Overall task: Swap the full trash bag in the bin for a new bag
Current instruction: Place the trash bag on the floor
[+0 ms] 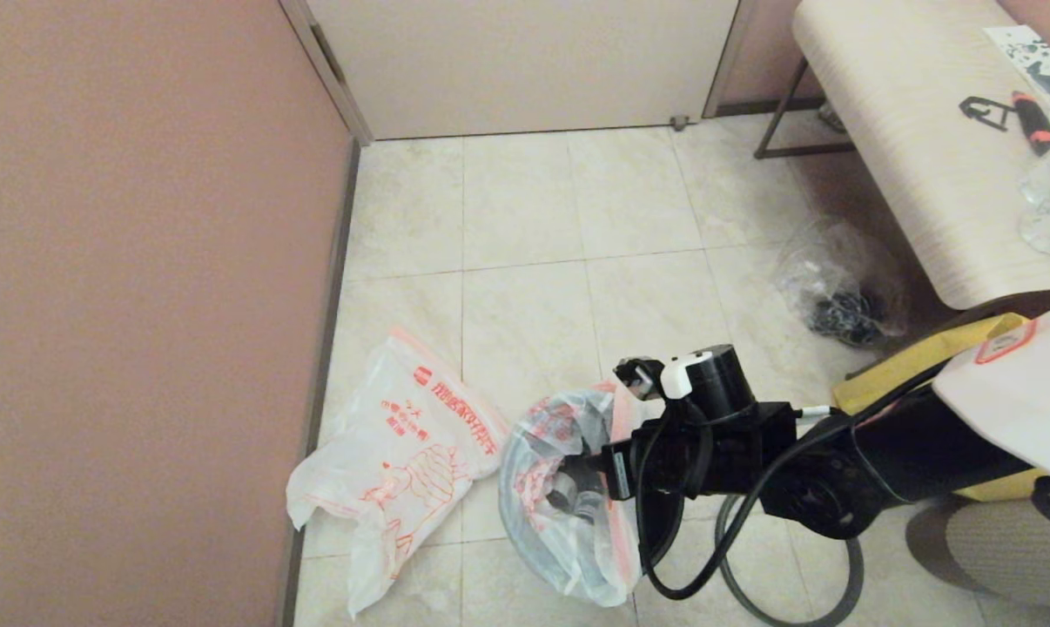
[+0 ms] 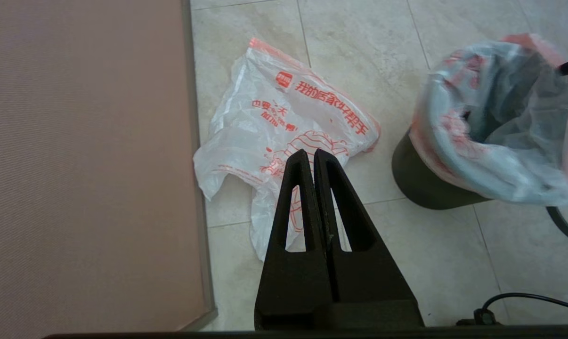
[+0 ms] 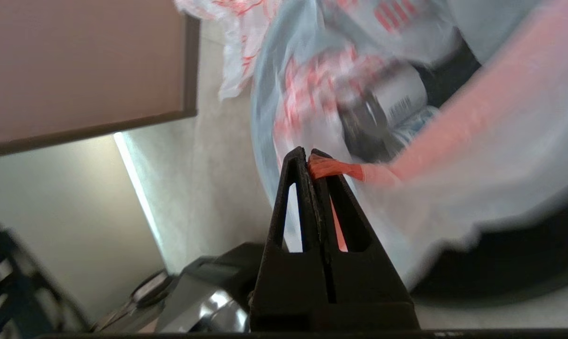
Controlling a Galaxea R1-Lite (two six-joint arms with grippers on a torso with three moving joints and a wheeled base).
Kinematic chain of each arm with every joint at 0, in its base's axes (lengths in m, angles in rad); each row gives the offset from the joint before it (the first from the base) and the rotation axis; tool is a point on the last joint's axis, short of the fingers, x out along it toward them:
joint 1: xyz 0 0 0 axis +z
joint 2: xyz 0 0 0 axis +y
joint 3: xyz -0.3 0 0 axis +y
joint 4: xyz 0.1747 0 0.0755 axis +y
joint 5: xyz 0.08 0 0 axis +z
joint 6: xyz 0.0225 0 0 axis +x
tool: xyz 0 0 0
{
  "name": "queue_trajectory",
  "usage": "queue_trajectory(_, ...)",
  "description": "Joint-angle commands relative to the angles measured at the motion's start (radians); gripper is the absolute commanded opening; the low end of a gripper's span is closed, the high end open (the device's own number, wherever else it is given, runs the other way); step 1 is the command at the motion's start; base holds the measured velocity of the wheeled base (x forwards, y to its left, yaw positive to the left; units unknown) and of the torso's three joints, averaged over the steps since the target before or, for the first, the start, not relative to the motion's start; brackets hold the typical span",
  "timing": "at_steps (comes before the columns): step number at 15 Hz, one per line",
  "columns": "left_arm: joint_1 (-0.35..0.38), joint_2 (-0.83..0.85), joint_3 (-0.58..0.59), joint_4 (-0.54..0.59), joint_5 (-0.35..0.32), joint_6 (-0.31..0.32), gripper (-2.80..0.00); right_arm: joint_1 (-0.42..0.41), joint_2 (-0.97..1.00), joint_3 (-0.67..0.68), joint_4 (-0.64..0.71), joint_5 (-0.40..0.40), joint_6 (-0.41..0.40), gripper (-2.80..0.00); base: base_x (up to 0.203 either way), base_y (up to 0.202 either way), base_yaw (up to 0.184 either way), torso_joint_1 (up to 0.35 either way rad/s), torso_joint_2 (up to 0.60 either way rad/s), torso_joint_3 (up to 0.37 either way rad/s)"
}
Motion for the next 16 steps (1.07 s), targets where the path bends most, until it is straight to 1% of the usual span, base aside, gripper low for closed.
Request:
queue_trajectory(1, -0.001, 0.001, 0.0, 0.0, 0.0, 0.001, -2.8, -0.002, 0.112, -0.077, 0.0, 0.001, -0.002, -2.8, 0.0, 0.0, 0.0, 0.0, 0.0, 0.0)
queue_trajectory(2, 0.001, 0.001, 0.0, 0.0, 0.0, 0.0, -2.8, 0.0, 0.156, -0.154, 0.017, -0.001, -0.005, -2.8, 0.0, 0.0, 0.0, 0.0, 0.0, 0.0)
queue_trajectory(4, 0.0, 0.001, 0.0, 0.0, 0.0, 0.0, -2.8, 0.006, 0.236, -0.331, 0.106, -0.017, -0.018, -2.8, 0.0, 0.0, 0.0, 0.0, 0.0, 0.0)
queue_trajectory(6, 0.0, 0.001, 0.0, 0.0, 0.0, 0.0, -2.8, 0.015, 0.333, -0.535, 0.238, -0.052, -0.042, -2.8, 0.0, 0.0, 0.0, 0.0, 0.0, 0.0)
queue_trajectory(7, 0.001, 0.001, 0.0, 0.0, 0.0, 0.0, -2.8, 0.023, 0.362, -0.607, 0.307, -0.068, -0.05, -2.8, 0.0, 0.0, 0.0, 0.0, 0.0, 0.0)
queue_trajectory(8, 0.0, 0.001, 0.0, 0.0, 0.0, 0.0, -2.8, 0.045, 0.38, -0.652, 0.394, -0.089, -0.057, -2.8, 0.0, 0.0, 0.0, 0.0, 0.0, 0.0)
queue_trajectory(9, 0.001, 0.001, 0.0, 0.0, 0.0, 0.0, -2.8, 0.071, 0.402, -0.659, 0.425, -0.14, -0.065, -2.8, 0.0, 0.0, 0.0, 0.0, 0.0, 0.0)
queue_trajectory(11, 0.0, 0.001, 0.0, 0.0, 0.0, 0.0, -2.8, 0.08, 0.441, -0.672, 0.441, -0.212, -0.115, -2.8, 0.0, 0.0, 0.0, 0.0, 0.0, 0.0)
queue_trajectory(13, 0.001, 0.001, 0.0, 0.0, 0.0, 0.0, -2.8, 0.087, 0.461, -0.724, 0.461, -0.217, -0.119, -2.8, 0.0, 0.0, 0.0, 0.0, 0.0, 0.0)
queue_trajectory(15, 0.0, 0.001, 0.0, 0.0, 0.0, 0.0, -2.8, 0.085, 0.507, -0.862, 0.545, -0.22, -0.127, -2.8, 0.0, 0.0, 0.0, 0.0, 0.0, 0.0)
queue_trajectory(16, 0.001, 0.001, 0.0, 0.0, 0.0, 0.0, -2.8, 0.08, 0.529, -0.909, 0.571, -0.221, -0.146, -2.8, 0.0, 0.0, 0.0, 0.0, 0.0, 0.0)
